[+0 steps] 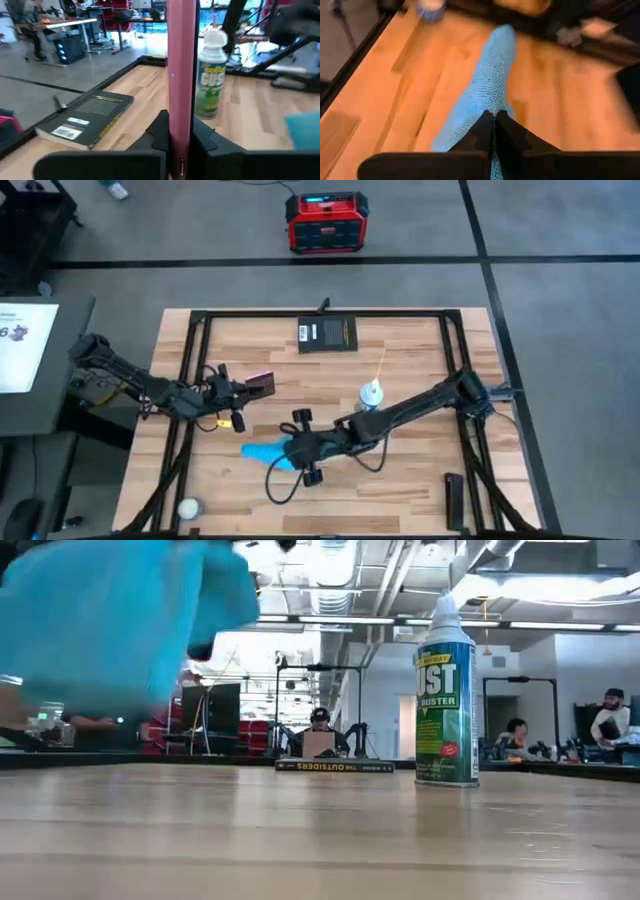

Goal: Apply microfiber cloth
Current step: Wipe the front of the cellphone with the microfiber cloth

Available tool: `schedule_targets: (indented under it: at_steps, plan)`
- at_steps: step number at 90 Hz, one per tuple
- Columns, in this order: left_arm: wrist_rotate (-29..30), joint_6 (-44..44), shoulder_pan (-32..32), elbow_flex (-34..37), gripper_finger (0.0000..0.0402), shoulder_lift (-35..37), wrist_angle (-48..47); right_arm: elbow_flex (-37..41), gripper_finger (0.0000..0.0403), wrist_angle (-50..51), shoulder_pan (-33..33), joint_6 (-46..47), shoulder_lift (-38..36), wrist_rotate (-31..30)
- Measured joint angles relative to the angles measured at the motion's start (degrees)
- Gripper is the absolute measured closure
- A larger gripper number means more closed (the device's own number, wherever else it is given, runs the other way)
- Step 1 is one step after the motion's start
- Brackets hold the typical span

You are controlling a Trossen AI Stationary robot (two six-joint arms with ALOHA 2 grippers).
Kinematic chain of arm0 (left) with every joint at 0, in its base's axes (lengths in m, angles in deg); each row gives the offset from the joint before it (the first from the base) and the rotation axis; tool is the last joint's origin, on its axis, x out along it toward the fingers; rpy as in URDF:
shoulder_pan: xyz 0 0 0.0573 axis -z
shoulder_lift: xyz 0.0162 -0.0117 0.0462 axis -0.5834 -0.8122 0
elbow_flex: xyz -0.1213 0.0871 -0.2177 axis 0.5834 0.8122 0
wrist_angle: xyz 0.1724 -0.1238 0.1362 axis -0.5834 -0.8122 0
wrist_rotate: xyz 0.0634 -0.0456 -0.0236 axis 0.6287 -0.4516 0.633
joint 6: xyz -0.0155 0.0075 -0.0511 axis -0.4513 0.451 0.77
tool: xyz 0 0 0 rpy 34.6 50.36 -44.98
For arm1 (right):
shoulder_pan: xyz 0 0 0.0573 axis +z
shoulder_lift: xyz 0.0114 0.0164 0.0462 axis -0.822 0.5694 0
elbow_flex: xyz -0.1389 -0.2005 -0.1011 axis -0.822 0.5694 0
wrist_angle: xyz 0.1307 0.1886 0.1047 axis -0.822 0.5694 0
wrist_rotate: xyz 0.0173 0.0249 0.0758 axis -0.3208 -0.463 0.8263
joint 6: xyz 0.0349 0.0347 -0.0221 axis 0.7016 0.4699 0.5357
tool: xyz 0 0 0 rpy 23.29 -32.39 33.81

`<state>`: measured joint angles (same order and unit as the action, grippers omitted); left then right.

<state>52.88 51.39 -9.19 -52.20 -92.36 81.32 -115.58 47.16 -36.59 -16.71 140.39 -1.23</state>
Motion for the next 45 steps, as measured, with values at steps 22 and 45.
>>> schedule_targets:
  at_steps: [22,45]
  plan:
    - [-0.37,0.21,2.27,0.02,0.0395,-4.09,7.05,0.17,0.0403,0.46,-1.23,-2.85,-0.97,-6.99]
    - [-0.33,0.09,3.81,0.04,0.0395,-9.71,13.73,0.13,0.0403,-2.81,-2.07,-7.65,-2.87,-13.45]
